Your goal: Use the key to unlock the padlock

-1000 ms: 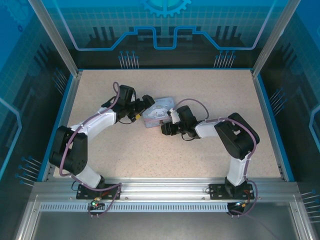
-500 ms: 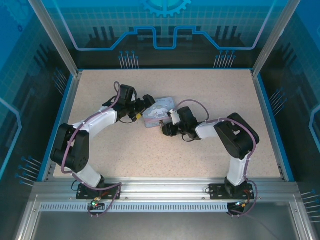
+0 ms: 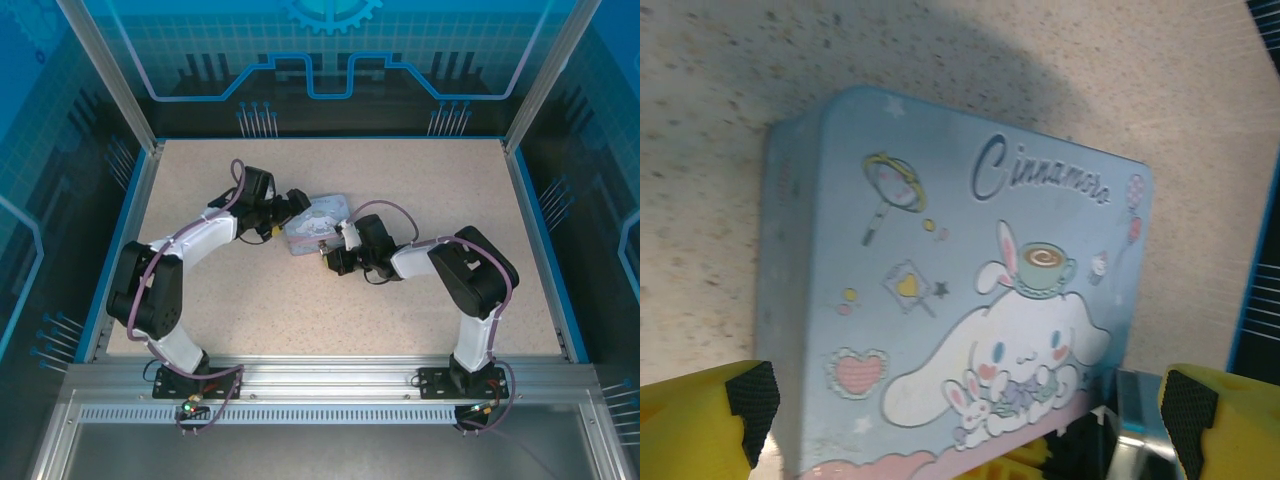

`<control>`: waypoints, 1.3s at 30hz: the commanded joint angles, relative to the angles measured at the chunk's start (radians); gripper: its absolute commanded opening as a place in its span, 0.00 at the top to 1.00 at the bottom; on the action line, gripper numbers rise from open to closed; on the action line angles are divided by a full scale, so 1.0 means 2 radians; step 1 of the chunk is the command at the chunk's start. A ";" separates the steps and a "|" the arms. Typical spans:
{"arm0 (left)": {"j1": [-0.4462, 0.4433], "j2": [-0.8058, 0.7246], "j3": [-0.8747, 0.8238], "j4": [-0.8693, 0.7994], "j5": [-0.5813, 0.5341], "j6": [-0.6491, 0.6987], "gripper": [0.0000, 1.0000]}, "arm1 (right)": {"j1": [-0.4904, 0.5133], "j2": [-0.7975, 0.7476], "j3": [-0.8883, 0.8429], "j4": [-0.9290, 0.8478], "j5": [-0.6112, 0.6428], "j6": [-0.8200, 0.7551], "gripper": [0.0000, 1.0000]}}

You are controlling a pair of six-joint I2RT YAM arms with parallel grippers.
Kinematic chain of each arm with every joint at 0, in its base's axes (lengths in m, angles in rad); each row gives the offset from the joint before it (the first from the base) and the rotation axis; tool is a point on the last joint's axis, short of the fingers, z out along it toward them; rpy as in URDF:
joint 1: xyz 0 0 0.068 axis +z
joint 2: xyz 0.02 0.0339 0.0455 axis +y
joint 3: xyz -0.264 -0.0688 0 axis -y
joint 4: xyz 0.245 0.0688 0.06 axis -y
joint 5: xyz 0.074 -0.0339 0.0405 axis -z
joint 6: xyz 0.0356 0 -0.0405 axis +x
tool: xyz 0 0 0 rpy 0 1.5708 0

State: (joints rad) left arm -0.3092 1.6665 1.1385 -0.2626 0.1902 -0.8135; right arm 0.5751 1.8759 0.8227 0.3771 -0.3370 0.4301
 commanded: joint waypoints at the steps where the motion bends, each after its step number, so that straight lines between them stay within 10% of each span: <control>1: 0.003 0.000 0.023 -0.066 -0.064 0.052 0.01 | -0.001 -0.002 -0.009 -0.016 -0.016 0.033 1.00; 16: -0.039 0.048 0.018 -0.100 -0.131 0.080 0.01 | 0.001 -0.027 -0.028 -0.014 -0.010 0.140 1.00; 39: -0.039 0.072 -0.036 -0.041 -0.065 0.043 0.01 | 0.048 0.054 -0.075 0.177 0.074 0.409 1.00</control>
State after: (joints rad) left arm -0.3798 1.7668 1.1152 -0.2520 0.0017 -0.7319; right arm 0.6571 1.8999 0.6994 0.8249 -0.1780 1.0557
